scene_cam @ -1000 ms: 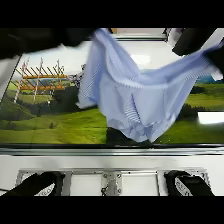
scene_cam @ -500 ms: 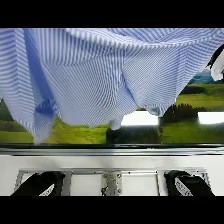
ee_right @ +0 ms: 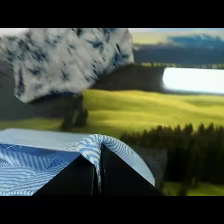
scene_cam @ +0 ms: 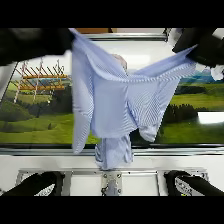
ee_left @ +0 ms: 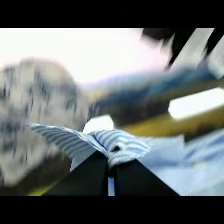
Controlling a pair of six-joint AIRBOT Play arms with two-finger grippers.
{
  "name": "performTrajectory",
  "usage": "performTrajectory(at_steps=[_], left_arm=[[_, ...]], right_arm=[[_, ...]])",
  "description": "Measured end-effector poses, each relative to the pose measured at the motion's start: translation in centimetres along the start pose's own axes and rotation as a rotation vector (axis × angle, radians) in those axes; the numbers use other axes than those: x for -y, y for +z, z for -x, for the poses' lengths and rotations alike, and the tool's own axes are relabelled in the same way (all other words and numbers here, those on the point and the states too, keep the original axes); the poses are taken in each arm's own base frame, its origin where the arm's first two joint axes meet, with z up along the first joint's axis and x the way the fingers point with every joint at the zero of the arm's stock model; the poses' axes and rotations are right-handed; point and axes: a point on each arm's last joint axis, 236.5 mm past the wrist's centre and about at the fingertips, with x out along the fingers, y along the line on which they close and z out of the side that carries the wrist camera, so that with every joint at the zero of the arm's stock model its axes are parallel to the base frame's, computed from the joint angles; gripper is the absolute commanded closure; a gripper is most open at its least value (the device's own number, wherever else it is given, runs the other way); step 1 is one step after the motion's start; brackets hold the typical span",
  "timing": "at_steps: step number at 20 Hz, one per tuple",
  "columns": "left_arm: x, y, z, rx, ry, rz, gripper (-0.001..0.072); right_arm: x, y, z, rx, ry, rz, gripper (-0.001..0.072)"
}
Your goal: Fold the clothes and pants, and hang the long-sleeved shirts on hangers.
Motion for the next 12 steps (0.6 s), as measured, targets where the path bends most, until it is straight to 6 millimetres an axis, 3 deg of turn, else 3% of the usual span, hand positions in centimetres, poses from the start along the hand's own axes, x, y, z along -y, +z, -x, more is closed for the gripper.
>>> performTrajectory(at_steps=[2, 4, 8, 10, 12], left_arm=[[-2.0, -5.9, -3.5, -0.226, 0.043, 0.010, 0.0695], [-3.0, -12.1, -5.2, -0.417, 0.049, 0.039, 0.0695], [-2.1, -24.2, -5.8, -0.708, -0.046, 0.172, 0.0695], [-1.3, -28.5, -5.7, -0.783, -0.091, 0.248, 0.0695], [-0.8, -31.4, -5.5, -0.828, -0.118, 0.312, 0.0695]], right_arm=[[2.4, -2.3, -2.0, -0.129, -0.086, 0.004, 0.0700], [3.7, -5.1, -2.6, -0.239, -0.154, 0.020, 0.0700], [4.0, -12.7, -3.6, -0.456, -0.202, 0.046, 0.0700], [4.3, -16.6, -4.3, -0.549, -0.216, 0.045, 0.0700], [4.7, -19.6, -4.9, -0.611, -0.230, 0.030, 0.0699]])
